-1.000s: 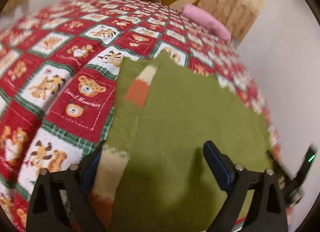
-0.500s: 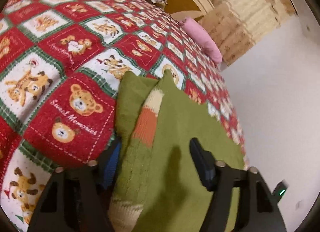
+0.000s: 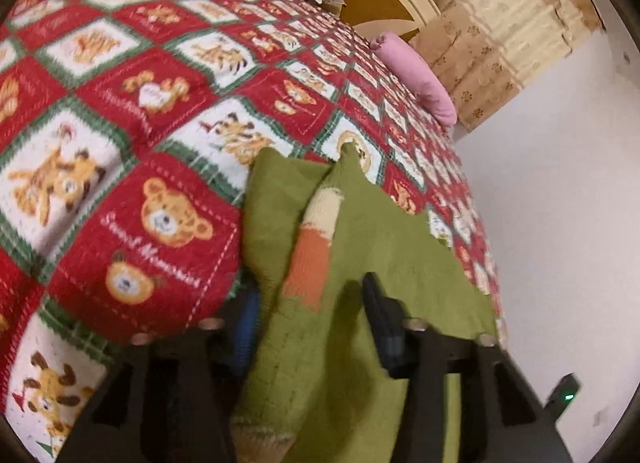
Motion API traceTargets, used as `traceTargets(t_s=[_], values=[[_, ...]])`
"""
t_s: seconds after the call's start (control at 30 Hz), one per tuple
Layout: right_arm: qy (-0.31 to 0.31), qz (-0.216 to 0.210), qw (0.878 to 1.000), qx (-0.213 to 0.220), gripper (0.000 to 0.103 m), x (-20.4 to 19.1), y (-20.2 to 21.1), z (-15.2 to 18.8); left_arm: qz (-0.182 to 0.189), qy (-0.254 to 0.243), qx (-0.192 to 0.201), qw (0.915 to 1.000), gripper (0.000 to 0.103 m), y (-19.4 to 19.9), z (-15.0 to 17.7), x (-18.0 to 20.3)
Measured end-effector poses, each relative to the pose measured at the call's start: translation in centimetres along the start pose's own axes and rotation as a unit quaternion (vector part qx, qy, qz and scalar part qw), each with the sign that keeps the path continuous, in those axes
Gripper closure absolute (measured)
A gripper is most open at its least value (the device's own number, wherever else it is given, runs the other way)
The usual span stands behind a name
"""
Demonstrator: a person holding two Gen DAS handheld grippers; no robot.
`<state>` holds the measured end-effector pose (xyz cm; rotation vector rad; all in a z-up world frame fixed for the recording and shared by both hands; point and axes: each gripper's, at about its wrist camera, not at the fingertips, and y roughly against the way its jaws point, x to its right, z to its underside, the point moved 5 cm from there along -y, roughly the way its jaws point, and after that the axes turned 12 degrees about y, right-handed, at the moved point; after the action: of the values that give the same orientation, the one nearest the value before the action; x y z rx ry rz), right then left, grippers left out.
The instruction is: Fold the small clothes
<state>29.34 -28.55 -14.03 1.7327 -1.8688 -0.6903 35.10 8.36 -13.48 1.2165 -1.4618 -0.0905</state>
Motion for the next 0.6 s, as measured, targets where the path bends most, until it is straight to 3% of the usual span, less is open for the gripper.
traceTargets(t_s=[0.1,0.27,0.37,0.5,0.6], values=[[0.001,0.001,1.000,0.000,0.103,0.0,0.0,0.0,0.002,0.000,0.006,1.0000,0.083,0.1,0.2,-0.2],[0.040,0.025,0.999,0.012,0.103,-1.9,1.5,-1.3,-0.027,-0.050,0.039,0.9976,0.084,1.2,0.5,1.7],[0.053,-0.034,0.996,0.056,0.103,-5.9,3.9,-3.2,-0.029,-0.055,0.046,0.9970,0.084,1.2,0.3,2.0],[0.074,-0.127,0.989,0.027,0.103,-12.7,2.5,-4.2,-0.030,-0.044,0.042,0.9977,0.084,0.9,0.3,1.6],[0.087,-0.145,0.986,-0.009,0.103,-16.0,-0.1,-3.1,-0.022,-0.043,0.037,0.9981,0.084,1.2,0.3,1.5]])
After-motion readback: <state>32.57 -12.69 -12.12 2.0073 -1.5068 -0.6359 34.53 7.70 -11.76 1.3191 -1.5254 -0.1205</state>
